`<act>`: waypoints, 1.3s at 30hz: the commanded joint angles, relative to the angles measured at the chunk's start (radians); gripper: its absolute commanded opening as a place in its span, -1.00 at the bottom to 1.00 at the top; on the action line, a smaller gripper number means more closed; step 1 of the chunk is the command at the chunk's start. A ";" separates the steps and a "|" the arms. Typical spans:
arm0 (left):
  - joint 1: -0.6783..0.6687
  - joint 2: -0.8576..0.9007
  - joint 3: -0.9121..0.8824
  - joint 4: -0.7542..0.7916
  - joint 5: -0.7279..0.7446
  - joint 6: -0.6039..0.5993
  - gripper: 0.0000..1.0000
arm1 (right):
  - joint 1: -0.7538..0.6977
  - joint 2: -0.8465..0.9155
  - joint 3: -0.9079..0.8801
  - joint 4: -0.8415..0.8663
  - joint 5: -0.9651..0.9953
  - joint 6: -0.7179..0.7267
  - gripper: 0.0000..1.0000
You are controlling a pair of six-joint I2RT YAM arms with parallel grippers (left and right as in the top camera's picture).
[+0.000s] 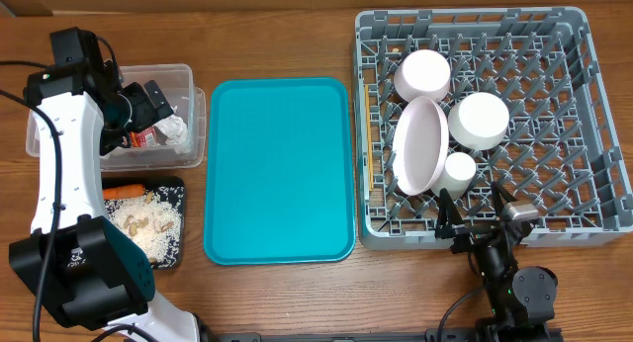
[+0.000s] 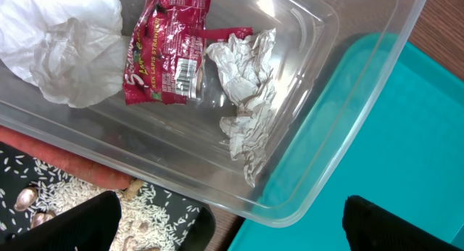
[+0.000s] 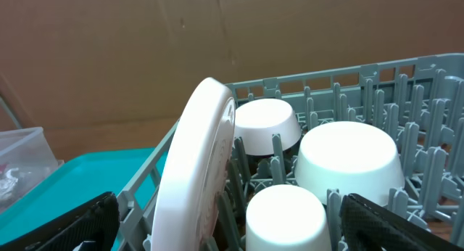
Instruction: Sort waste into correct bins and load items into the dishwasher
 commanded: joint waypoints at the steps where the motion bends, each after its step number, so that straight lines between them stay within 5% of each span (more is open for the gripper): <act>1: -0.007 0.013 0.002 0.001 0.008 -0.002 0.99 | -0.005 -0.013 -0.010 0.000 0.025 -0.011 1.00; 10: -0.007 0.013 0.002 0.001 0.008 -0.003 1.00 | -0.004 -0.013 -0.010 0.001 0.029 -0.025 1.00; 18: -0.007 0.013 0.002 0.001 0.008 -0.002 1.00 | -0.005 -0.013 -0.010 0.000 0.033 -0.299 1.00; 39: -0.007 0.013 0.002 0.001 0.008 -0.003 1.00 | -0.008 -0.012 -0.010 0.000 0.047 -0.279 1.00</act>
